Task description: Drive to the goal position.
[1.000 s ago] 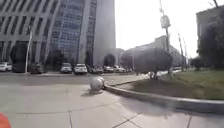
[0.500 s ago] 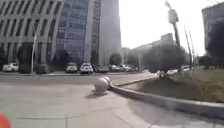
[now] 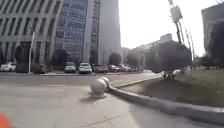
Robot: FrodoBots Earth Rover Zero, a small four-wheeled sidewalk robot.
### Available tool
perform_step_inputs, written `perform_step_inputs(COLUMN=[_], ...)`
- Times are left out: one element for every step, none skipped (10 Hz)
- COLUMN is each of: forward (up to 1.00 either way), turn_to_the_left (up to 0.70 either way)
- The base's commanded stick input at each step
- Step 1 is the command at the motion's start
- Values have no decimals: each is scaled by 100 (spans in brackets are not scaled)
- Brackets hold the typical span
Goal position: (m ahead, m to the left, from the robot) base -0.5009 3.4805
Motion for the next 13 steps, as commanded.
perform_step_inputs(forward=[0, 0, 0, 0, 0, 69, 67, 0, 0, 9, 50, 70, 70], turn_to_the_left=[0, 0, 0, 0, 0, 0, 0, 0, 0, 0, 0, 0, 0])
